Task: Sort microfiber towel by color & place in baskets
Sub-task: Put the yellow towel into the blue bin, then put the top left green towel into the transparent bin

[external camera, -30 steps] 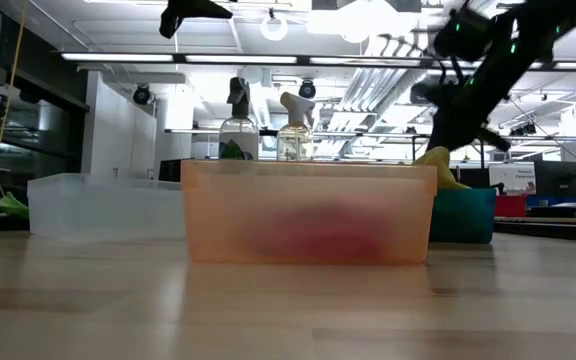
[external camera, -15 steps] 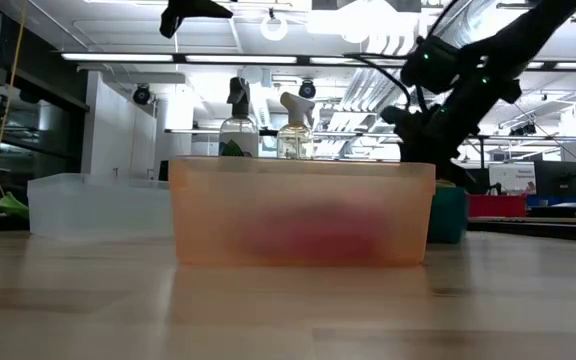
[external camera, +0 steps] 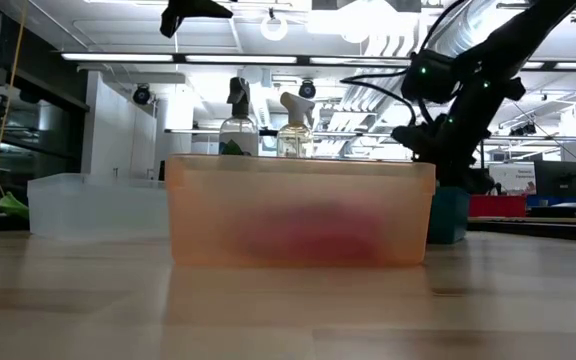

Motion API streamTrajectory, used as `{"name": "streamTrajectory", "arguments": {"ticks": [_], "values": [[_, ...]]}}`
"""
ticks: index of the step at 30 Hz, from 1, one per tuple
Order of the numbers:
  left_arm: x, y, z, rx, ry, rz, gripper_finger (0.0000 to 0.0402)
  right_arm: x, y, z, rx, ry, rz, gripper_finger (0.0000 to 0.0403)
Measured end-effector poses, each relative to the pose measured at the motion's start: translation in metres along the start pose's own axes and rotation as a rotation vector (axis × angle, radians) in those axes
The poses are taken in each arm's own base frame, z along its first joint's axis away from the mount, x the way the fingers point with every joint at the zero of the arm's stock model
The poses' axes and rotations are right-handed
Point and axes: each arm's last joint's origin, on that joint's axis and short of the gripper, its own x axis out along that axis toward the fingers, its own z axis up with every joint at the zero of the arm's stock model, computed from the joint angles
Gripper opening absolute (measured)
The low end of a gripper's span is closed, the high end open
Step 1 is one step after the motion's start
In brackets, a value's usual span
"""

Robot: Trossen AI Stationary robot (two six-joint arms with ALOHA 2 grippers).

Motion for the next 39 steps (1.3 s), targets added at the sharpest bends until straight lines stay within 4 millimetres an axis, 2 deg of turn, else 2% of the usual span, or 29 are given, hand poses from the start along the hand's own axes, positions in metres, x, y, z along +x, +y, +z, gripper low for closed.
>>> {"name": "streamTrajectory", "arguments": {"ticks": [5, 8, 11, 17, 22, 26, 30, 33, 39], "values": [[0.0, 0.0, 0.0, 0.003, 0.0, 0.0, 0.0117, -0.022, 0.006, 0.009, -0.022, -0.052, 0.031, 0.0001], [0.0, 0.0, 0.0, 0.039, 0.0, 0.0, 0.0117, -0.038, 0.006, 0.015, -0.021, -0.078, 0.039, 0.0017], [0.0, 0.0, 0.0, 0.055, 0.0, 0.001, 0.0117, -0.056, 0.008, 0.022, -0.036, -0.121, 0.049, 0.0054], [-0.001, 0.008, -0.001, 0.037, 0.049, 0.043, 0.0117, -0.097, 0.012, 0.039, -0.054, -0.264, 0.065, 0.0164], [-0.01, 0.047, -0.017, -0.083, 0.285, 0.518, 0.0104, -0.125, 0.016, 0.049, -0.072, -0.37, 0.072, 0.0236], [-0.007, 0.088, -0.037, -0.131, 0.506, 0.73, 0.0086, -0.133, 0.018, 0.054, -0.065, -0.406, 0.073, 0.0261], [0.002, 0.133, -0.068, -0.169, 0.702, 0.828, 0.0082, -0.135, 0.018, 0.055, -0.052, -0.41, 0.074, 0.0266], [0.003, 0.158, -0.085, -0.225, 0.799, 0.869, 0.0093, -0.134, 0.017, 0.054, -0.045, -0.389, 0.07, 0.0266], [0.005, 0.183, -0.092, -0.232, 0.767, 0.872, 0.0141, -0.133, 0.016, 0.052, -0.046, -0.368, 0.059, 0.0266]]}}
